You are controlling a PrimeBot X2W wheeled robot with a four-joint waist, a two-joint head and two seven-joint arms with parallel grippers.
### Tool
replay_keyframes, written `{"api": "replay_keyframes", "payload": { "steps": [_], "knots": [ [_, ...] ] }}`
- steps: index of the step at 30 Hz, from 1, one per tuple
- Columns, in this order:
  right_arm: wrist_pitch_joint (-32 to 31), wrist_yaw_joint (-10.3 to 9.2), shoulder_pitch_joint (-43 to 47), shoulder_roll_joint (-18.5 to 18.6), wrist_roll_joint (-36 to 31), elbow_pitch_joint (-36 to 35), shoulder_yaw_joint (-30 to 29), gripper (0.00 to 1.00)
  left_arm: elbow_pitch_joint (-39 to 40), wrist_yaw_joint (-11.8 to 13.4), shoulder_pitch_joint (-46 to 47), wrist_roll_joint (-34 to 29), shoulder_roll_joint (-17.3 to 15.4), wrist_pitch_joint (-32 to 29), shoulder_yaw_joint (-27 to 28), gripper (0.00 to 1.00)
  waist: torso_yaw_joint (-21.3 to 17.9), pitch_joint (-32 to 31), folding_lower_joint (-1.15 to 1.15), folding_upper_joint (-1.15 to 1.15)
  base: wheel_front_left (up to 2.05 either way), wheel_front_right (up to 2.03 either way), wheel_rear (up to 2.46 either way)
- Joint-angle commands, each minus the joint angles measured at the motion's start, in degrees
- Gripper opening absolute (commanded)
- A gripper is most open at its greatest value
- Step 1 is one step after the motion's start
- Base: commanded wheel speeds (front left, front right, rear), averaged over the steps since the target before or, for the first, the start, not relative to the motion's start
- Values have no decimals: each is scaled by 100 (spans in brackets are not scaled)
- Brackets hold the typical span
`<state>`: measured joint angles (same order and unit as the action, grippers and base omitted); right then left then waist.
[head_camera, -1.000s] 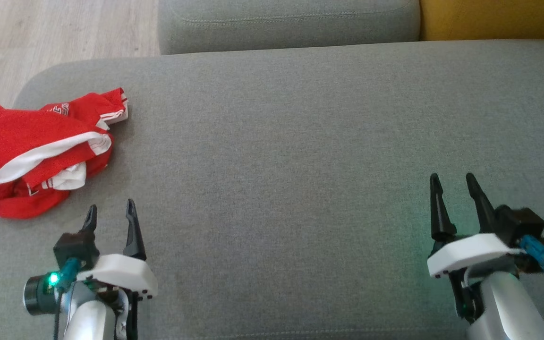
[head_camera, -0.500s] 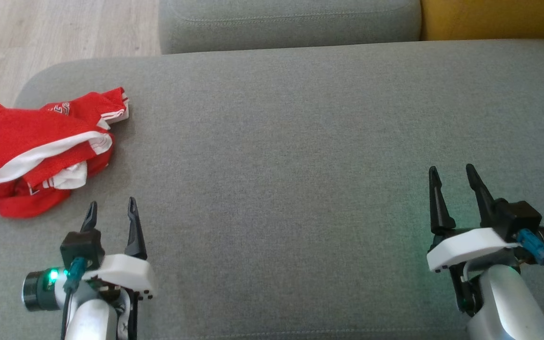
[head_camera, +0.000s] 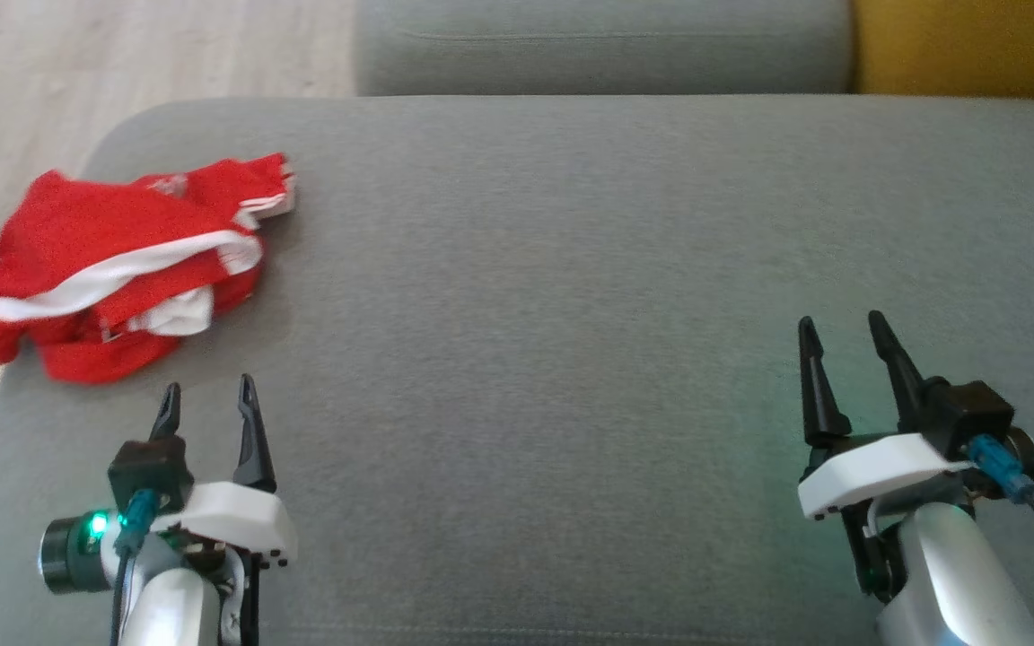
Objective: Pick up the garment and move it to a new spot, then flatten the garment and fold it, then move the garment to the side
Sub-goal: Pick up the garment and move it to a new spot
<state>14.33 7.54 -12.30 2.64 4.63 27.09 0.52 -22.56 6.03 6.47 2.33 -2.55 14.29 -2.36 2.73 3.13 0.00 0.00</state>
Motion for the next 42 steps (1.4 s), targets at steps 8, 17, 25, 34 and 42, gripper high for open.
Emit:
{"api": "replay_keyframes", "payload": {
  "steps": [8,17,25,34,42],
  "knots": [
    [67,-5,-161,24,118,-177,353,100,249,-15,197,81,-52,71,325,100,1068,-25,0,0,0,0,0],
    [67,-5,-171,24,206,-156,487,100,318,-9,76,113,-51,71,605,100,2046,30,0,0,0,0,0],
    [67,-5,-228,24,198,-133,572,100,313,-32,5,181,-46,71,868,100,2554,121,0,0,0,0,0],
    [67,-5,-363,24,151,-106,711,100,252,-133,70,322,-37,71,1075,100,2503,333,0,0,0,0,0],
    [67,-5,-575,46,-77,-143,790,100,33,-401,542,584,-34,71,1156,100,2094,823,0,0,0,0,0]
  ]
}}
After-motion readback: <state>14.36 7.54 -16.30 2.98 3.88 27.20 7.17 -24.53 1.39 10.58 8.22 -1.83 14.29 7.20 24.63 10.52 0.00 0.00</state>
